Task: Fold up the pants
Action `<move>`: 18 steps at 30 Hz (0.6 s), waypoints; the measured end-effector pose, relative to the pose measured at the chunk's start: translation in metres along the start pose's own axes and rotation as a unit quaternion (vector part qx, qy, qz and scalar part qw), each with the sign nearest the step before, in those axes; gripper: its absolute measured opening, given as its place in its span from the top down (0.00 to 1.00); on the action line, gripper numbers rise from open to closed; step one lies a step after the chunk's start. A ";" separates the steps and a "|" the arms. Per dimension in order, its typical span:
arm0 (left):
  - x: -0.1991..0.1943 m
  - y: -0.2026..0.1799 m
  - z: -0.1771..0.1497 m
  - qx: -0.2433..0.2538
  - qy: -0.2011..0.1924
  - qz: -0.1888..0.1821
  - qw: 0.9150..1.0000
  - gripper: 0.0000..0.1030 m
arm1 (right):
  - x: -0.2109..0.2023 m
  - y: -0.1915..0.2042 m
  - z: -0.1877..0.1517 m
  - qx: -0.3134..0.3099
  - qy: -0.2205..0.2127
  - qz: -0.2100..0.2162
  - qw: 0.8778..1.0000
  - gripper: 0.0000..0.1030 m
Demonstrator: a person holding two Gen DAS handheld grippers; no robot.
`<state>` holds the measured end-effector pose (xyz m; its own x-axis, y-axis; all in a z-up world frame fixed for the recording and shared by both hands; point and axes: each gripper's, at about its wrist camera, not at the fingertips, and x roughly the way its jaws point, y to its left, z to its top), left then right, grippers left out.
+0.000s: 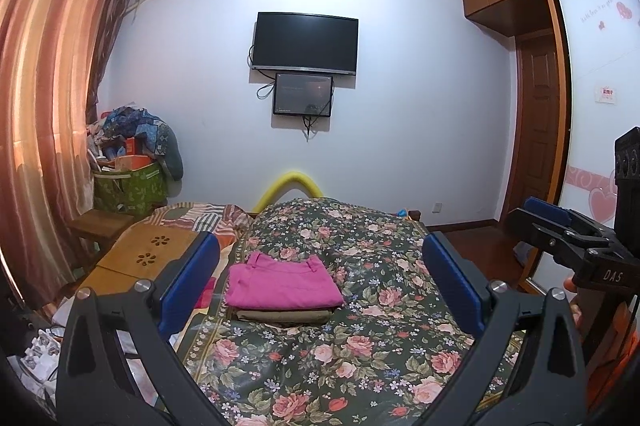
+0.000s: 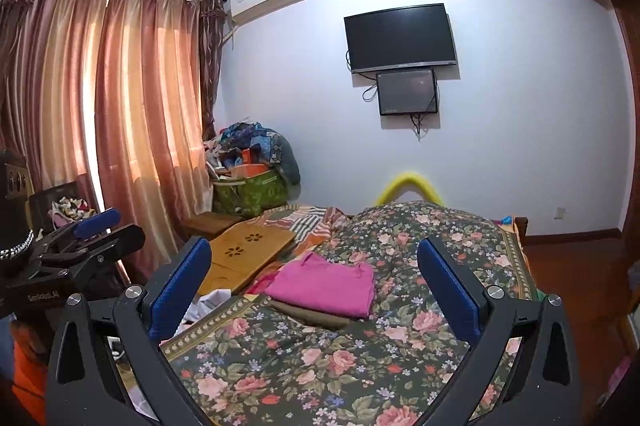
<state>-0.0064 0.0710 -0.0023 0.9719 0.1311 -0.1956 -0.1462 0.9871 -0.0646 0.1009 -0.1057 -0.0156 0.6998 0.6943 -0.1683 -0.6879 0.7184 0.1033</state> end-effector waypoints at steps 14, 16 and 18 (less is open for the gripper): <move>0.003 0.004 -0.004 -0.006 0.005 -0.006 1.000 0.00 | 0.000 0.001 0.002 -0.001 0.003 -0.002 1.000 0.00; 0.003 0.004 -0.004 -0.006 0.006 -0.009 1.000 0.00 | 0.001 0.001 0.001 -0.001 0.002 -0.003 1.000 0.00; 0.003 0.004 -0.004 -0.007 0.006 -0.011 1.000 0.00 | 0.001 0.001 0.001 -0.001 0.003 -0.002 1.000 0.00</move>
<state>-0.0050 0.0754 -0.0068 0.9726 0.1086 -0.2056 -0.1279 0.9883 -0.0828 0.1013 -0.1048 -0.0142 0.7012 0.6911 -0.1752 -0.6855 0.7210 0.1008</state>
